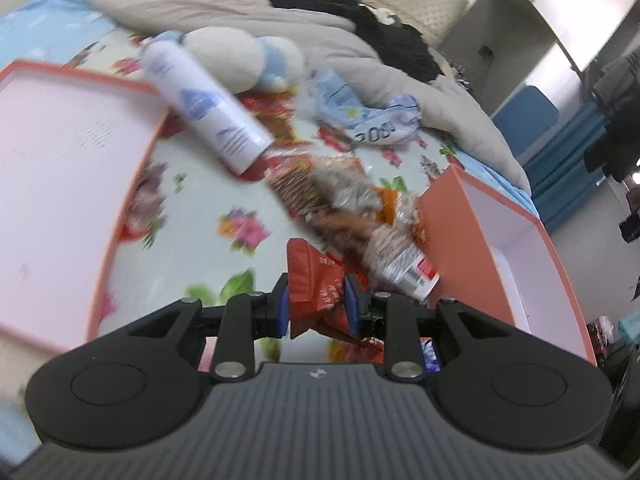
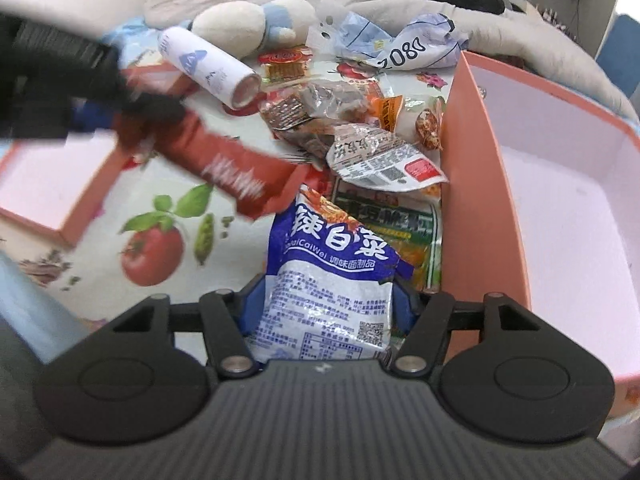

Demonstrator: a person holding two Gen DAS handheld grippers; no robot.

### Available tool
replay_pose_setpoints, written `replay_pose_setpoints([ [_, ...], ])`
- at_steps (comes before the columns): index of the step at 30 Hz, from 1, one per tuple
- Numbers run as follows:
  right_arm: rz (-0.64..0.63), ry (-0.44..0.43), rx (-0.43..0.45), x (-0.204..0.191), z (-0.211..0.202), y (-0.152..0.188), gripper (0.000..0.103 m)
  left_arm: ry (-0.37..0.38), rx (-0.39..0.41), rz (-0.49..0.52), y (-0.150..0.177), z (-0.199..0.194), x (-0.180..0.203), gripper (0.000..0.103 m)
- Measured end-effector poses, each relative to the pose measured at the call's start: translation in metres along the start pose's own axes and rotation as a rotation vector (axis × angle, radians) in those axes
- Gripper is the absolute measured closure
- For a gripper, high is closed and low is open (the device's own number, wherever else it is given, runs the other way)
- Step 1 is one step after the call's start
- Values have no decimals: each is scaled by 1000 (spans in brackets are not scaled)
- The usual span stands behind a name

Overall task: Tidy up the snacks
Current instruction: 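Carry the red candy bar and blue-white pack over the deep pink box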

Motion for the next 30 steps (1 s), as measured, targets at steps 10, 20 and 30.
replay_pose_setpoints([
  [10,82,-49,51,1,-51,17,39,-68,42,10,50,-58,-4,72],
  [20,120,-43,169,0,-116,24,39,-60,83,102,72,-105,34,72],
  [30,187,9,288,22,-178,28,39,9,107,169,79,-147,82,72],
])
Point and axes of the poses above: each gripper's, at about its wrist camera, not at the fingertips, and z roughly the way its jaws point, x to its right, y to its underside, the point moved 7 cm from there along z, roughly the way its jaws point, and after that the axes turned 1 degree about y, right-handed, at the moved point
